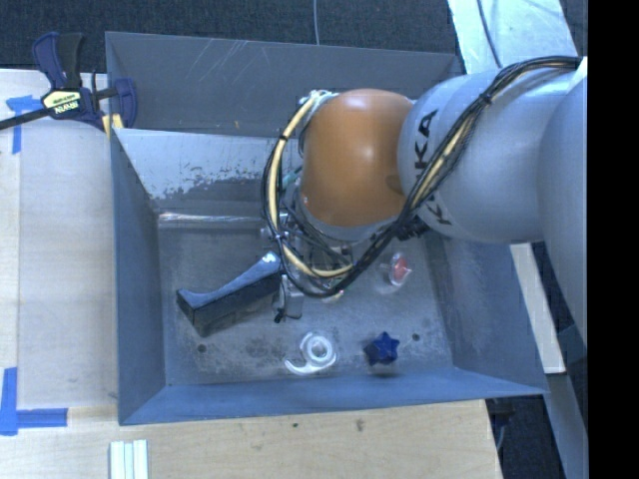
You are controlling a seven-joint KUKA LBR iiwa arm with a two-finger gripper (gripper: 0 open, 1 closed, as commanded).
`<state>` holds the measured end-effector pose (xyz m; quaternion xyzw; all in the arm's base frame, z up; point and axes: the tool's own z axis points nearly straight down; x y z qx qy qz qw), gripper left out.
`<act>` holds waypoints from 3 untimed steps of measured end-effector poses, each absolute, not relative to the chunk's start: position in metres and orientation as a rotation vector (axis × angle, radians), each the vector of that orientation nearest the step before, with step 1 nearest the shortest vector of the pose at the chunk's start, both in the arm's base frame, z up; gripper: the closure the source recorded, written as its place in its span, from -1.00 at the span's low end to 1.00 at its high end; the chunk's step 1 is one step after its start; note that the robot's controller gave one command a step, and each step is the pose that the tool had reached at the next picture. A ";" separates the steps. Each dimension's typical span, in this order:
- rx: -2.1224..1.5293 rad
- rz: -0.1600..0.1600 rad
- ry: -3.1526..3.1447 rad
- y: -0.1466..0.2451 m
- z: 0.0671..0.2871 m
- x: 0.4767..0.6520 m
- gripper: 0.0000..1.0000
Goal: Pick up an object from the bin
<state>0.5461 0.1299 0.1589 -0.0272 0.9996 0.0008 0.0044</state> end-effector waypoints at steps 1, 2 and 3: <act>-0.170 0.003 3.125 0.131 0.107 0.550 -1.00; 0.029 0.003 3.133 0.147 0.071 0.551 1.00; 0.030 0.003 3.133 0.147 0.071 0.552 1.00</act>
Offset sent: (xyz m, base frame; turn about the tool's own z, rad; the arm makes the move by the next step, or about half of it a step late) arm 0.0043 0.0171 -0.0889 0.0738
